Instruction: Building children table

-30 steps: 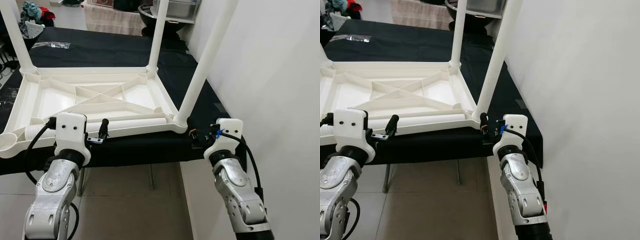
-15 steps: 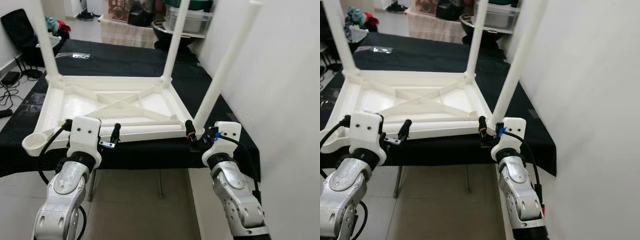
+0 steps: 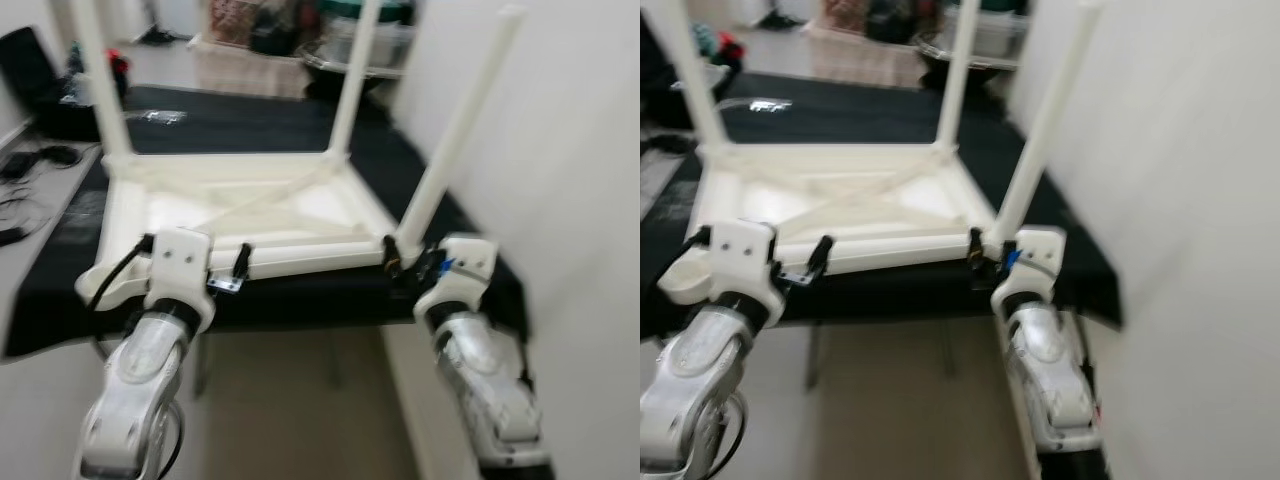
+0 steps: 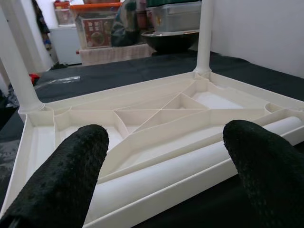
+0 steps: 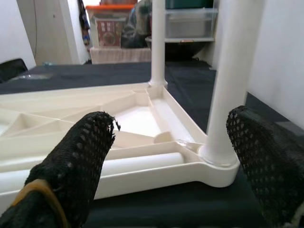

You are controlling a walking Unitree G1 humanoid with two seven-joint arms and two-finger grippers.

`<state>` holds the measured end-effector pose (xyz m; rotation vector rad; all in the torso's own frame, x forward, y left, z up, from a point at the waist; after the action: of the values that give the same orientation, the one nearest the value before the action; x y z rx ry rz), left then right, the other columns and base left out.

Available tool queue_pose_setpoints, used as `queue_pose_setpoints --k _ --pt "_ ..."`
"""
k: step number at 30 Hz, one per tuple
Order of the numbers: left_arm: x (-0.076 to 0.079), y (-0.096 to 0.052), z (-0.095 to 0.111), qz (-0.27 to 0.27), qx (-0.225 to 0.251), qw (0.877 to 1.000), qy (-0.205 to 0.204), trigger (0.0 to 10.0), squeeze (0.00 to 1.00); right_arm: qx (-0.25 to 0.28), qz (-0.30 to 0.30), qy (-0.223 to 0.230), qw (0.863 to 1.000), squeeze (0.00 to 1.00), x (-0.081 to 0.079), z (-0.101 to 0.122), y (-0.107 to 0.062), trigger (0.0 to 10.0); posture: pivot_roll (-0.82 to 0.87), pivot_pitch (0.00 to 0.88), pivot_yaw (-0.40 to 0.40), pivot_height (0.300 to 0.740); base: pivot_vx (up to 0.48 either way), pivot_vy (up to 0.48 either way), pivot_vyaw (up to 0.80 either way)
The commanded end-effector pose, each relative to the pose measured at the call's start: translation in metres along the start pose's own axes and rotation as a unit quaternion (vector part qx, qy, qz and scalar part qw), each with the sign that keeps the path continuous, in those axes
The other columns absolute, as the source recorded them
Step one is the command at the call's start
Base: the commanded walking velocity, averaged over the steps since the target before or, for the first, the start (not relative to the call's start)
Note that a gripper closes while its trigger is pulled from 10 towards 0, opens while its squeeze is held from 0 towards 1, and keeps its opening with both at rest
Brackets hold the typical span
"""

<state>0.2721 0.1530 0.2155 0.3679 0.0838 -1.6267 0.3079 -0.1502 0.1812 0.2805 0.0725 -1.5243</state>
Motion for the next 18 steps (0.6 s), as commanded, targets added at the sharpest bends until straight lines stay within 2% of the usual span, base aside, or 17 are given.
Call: queue_pose_setpoints --k 1,8,17,18 --pt "0.001 -0.001 -0.003 -0.002 -0.009 1.000 0.005 10.0 0.00 0.002 0.002 -0.004 1.000 0.00 -0.002 0.002 -0.001 10.0 0.10 0.104 -0.130 0.740 0.000 0.416 0.00" --pt "0.009 0.001 -0.003 -0.012 -0.009 1.000 -0.004 10.0 0.00 0.003 -0.004 -0.003 1.000 0.00 -0.001 0.002 -0.002 10.0 0.10 0.093 -0.121 0.740 0.000 0.435 0.00" --pt "0.010 0.001 -0.002 -0.013 -0.008 1.000 -0.007 10.0 0.00 0.005 -0.001 0.000 1.000 0.00 -0.004 0.004 0.000 10.0 0.10 0.096 -0.119 0.740 0.000 0.434 0.00" --pt "0.009 0.001 -0.002 -0.007 -0.008 1.000 -0.008 10.0 0.00 0.004 0.000 -0.001 1.000 0.00 -0.004 0.004 0.000 10.0 0.10 0.096 -0.120 0.740 0.000 0.000 0.00"
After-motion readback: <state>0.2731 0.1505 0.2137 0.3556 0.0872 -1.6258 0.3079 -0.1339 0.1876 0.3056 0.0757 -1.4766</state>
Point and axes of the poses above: a point about 5 cm out from each wrist's last joint towards the gripper, its own y axis pointing out of the wrist towards the gripper, its own z axis along the axis of the wrist's last joint, x = y × z, the point moved 1 cm from there along y, pointing out of the wrist towards the gripper, and after that the axes turned 8 degrees about y, right-handed, at the moved point
